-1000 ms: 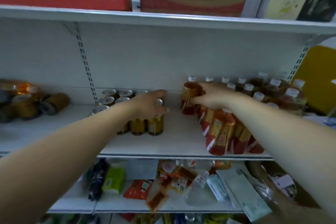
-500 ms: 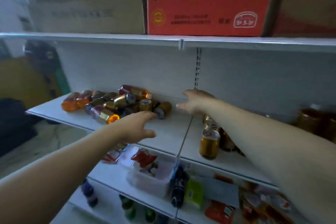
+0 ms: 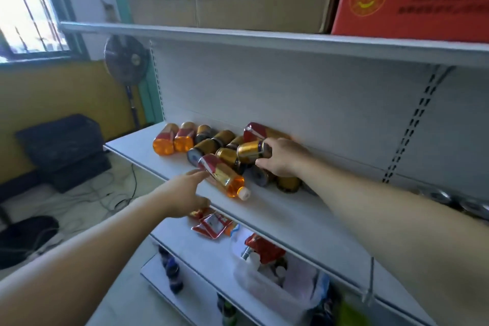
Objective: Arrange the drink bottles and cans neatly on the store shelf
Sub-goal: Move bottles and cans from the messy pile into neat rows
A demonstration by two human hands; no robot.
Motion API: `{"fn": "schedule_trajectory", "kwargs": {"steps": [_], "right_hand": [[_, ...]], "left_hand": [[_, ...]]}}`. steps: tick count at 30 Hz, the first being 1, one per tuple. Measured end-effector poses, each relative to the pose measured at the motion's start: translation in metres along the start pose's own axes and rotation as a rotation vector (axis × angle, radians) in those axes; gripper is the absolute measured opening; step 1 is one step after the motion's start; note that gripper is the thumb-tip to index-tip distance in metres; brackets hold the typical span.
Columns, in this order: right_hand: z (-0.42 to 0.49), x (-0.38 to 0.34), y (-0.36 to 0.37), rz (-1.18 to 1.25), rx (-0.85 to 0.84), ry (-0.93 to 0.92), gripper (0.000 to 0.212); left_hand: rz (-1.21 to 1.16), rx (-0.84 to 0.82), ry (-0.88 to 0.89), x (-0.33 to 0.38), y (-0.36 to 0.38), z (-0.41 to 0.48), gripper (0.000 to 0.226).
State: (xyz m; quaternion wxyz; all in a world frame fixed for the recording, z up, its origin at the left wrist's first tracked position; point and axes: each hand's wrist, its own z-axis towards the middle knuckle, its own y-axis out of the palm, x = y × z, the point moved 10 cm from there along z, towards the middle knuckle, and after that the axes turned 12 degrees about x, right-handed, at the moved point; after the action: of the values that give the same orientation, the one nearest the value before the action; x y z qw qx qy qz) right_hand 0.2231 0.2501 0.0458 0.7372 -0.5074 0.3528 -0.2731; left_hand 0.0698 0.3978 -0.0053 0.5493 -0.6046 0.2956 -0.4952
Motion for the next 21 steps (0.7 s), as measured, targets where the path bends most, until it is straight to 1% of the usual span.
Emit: {"fn": "schedule_trajectory", "kwargs": {"steps": [3, 5, 7, 9, 13, 15, 17, 19, 21], "right_hand": [[0.041, -0.003, 0.02, -0.014, 0.004, -0.025, 0.08], [0.062, -0.002, 0.033, -0.078, -0.012, -0.045, 0.085], [0.078, -0.002, 0.044, -0.166, -0.036, -0.079, 0.085], [0.087, 0.003, 0.056, -0.227, -0.084, -0.085, 0.085], [0.095, 0.014, 0.07, -0.26, -0.095, -0.069, 0.082], [0.097, 0.017, 0.072, -0.196, -0.081, -0.025, 0.081], [0.095, 0.02, 0.07, -0.077, -0.04, 0.04, 0.081], [0.087, 0.021, 0.063, 0.061, 0.055, 0.109, 0.079], [0.073, 0.024, 0.055, 0.187, 0.191, 0.231, 0.074]], "left_hand": [[0.018, 0.028, 0.056, -0.011, 0.006, 0.04, 0.075], [0.049, 0.015, 0.148, -0.011, 0.012, 0.062, 0.078], [0.13, -0.005, 0.245, -0.013, 0.018, 0.086, 0.084], [0.262, -0.043, 0.34, -0.017, 0.026, 0.108, 0.089], [0.396, -0.151, 0.525, -0.014, 0.048, 0.133, 0.091], [0.407, -0.167, 0.617, -0.012, 0.058, 0.138, 0.093], [0.382, -0.138, 0.686, -0.011, 0.063, 0.142, 0.093], [0.347, -0.077, 0.739, -0.011, 0.062, 0.147, 0.088], [0.314, -0.052, 0.793, -0.01, 0.061, 0.149, 0.084]]}}
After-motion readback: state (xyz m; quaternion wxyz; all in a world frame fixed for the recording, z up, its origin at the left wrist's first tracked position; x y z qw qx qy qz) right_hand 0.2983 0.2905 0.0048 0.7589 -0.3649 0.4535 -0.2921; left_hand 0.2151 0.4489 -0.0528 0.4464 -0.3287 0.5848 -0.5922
